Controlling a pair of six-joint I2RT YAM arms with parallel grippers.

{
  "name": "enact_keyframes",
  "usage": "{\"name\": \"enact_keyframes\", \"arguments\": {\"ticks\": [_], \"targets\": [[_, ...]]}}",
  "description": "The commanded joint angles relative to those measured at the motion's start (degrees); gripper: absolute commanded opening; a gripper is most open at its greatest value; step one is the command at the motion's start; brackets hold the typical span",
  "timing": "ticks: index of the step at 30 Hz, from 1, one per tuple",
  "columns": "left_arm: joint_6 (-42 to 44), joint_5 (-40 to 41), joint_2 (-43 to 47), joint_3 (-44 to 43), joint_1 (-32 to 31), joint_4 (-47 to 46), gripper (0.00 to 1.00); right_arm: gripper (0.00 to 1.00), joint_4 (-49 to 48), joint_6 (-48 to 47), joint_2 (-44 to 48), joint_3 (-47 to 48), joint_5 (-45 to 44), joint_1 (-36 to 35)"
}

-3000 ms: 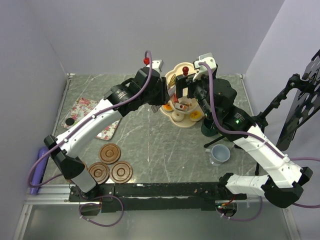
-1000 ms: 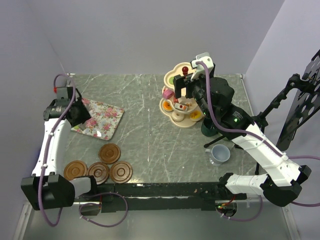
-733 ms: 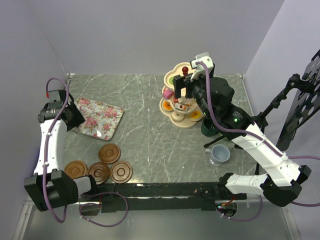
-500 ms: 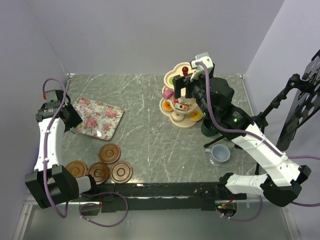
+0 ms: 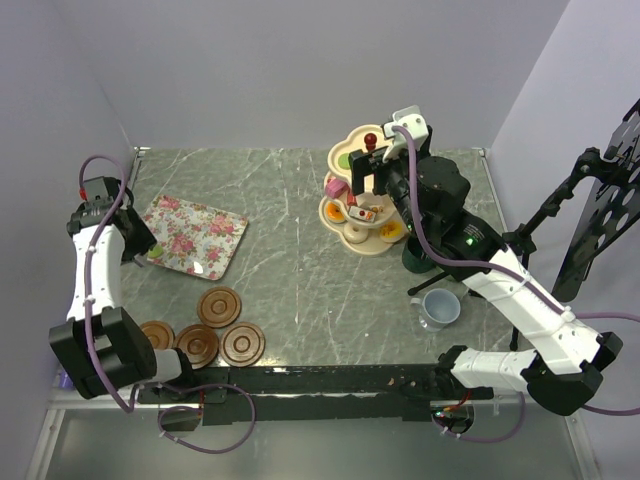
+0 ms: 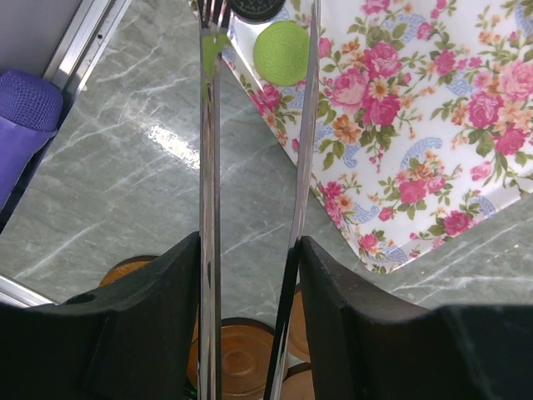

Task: Serve the afternoon tea
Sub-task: Pick up the desert from the tray.

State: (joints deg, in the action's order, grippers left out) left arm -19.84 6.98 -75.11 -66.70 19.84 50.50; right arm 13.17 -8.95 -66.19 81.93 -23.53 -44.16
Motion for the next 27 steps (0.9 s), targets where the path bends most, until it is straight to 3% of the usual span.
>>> {"name": "enact_keyframes", "arguments": {"ticks": [1,27], "targets": [[0.9,1.4,-1.0,-2.2,0.6,-1.1,0.52,0.96,-3.4,-1.0,1.6,-0.4,-0.5,0.7],[2.3,1.0,-4.3,0.9,1.8,-5.3,0.52,0.96,-2.6,0.0,0.4,0.5,0.9,1.9]]}}
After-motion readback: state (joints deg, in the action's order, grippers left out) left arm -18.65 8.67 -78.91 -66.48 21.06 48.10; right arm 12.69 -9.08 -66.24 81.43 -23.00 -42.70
